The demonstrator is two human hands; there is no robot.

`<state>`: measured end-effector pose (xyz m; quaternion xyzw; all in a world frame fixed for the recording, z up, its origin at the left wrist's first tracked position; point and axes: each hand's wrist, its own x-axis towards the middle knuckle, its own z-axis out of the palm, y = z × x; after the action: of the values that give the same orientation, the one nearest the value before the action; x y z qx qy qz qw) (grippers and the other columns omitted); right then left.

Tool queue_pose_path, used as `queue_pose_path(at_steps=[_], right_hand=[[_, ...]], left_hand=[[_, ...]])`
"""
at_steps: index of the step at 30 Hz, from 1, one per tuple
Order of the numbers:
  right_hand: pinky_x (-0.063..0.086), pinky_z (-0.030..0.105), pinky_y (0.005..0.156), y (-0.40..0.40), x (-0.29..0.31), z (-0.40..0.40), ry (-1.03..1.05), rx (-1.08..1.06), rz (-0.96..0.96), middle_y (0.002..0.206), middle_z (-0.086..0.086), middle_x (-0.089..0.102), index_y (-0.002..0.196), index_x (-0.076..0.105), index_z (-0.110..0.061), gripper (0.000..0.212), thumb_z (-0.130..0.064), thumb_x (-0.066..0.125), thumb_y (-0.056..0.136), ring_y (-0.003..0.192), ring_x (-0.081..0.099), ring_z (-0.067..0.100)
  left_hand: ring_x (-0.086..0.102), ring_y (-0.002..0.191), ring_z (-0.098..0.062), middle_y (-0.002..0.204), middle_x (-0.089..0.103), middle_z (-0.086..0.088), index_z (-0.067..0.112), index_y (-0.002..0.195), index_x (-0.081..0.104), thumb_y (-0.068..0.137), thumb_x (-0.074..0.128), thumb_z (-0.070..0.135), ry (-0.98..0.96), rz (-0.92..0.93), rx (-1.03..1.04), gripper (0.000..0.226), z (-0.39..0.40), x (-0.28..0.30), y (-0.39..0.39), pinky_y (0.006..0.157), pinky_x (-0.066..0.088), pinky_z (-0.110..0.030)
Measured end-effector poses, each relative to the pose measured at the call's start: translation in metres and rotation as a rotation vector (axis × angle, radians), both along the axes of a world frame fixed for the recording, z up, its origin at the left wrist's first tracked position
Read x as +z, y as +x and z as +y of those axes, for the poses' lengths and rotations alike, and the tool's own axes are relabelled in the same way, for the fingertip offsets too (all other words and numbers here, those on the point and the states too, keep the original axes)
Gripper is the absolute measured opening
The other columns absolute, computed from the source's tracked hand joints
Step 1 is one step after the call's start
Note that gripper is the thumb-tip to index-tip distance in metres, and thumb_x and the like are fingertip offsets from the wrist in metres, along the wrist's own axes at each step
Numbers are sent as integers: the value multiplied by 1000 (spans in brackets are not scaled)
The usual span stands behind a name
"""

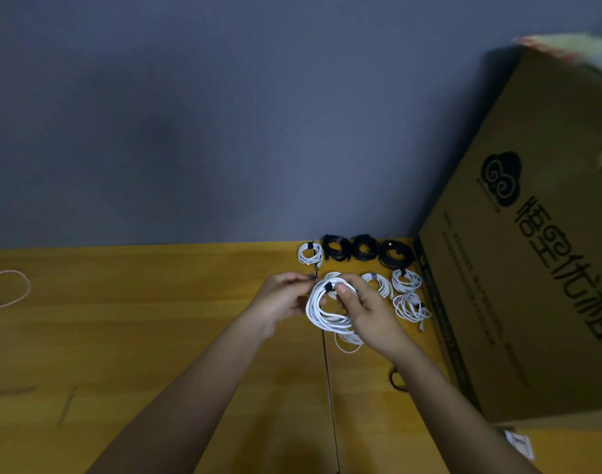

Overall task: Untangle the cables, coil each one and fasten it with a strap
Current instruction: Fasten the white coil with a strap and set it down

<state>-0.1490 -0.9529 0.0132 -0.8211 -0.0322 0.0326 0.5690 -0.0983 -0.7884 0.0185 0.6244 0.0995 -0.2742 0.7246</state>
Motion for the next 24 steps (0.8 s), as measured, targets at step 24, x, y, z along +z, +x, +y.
queue_pose_path(at_steps=[24], right_hand=[[46,13,81,20,36,1,16,-50,-381,111,-11,54,114,67,-27,29,-11,63,90,108,53,4]], left_hand=[[60,67,-2,68,69,7,33,85,74,92,62,21,185,-499,-68,18,0,53,-7,64,45,-21]])
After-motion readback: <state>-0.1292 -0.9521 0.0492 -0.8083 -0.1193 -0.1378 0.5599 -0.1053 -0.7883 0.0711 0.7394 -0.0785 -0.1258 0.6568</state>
